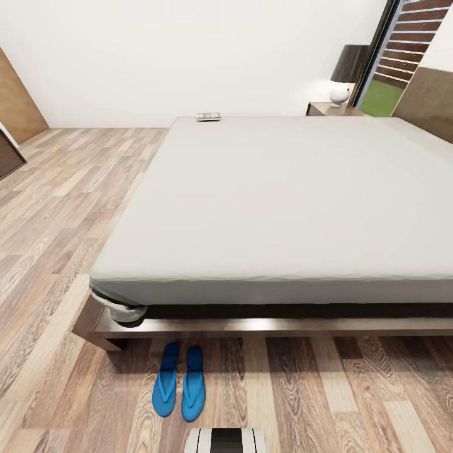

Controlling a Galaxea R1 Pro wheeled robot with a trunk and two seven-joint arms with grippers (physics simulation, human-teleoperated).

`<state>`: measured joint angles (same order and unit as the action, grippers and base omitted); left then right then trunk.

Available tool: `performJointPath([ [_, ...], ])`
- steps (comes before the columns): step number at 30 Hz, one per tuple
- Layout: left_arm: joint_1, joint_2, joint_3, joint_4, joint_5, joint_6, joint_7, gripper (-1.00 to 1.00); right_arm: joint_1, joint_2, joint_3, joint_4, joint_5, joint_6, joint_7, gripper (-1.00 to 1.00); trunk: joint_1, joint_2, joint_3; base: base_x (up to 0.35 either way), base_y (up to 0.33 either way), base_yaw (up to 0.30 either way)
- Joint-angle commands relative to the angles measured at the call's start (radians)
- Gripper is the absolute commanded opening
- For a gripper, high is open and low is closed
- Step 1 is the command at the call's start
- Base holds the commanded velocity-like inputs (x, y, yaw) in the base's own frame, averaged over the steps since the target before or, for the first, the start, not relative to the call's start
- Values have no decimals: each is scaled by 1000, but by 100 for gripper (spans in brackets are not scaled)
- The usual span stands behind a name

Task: In the bedroom, move the book from the bed onto either nightstand, and place the two sandals side by side next to the bed.

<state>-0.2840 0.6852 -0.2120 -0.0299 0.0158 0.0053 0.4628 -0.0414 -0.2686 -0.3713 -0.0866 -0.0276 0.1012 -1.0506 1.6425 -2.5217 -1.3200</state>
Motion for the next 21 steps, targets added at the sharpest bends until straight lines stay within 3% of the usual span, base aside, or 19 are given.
performJointPath([
  [1, 0, 0, 2, 0, 12, -2, 4, 100, 0, 0, 4, -2, -3, 11, -3, 100, 0, 0, -1, 0, 0, 0],
  [7, 1, 2, 26, -1, 51, -17, -6, 100, 0, -1, 4, -2, -3, 11, -3, 100, 0, 0, -1, 0, 0, 0],
  [15, 1, 12, 33, 1, 62, -80, -76, 100, 0, -1, 3, -2, -3, 11, -3, 100, 0, 0, -1, 0, 0, 0],
  [21, 2, 23, 35, 2, 65, -119, -95, 100, 0, -1, 4, -2, -3, 11, -3, 100, 0, 0, -1, 0, 0, 0],
])
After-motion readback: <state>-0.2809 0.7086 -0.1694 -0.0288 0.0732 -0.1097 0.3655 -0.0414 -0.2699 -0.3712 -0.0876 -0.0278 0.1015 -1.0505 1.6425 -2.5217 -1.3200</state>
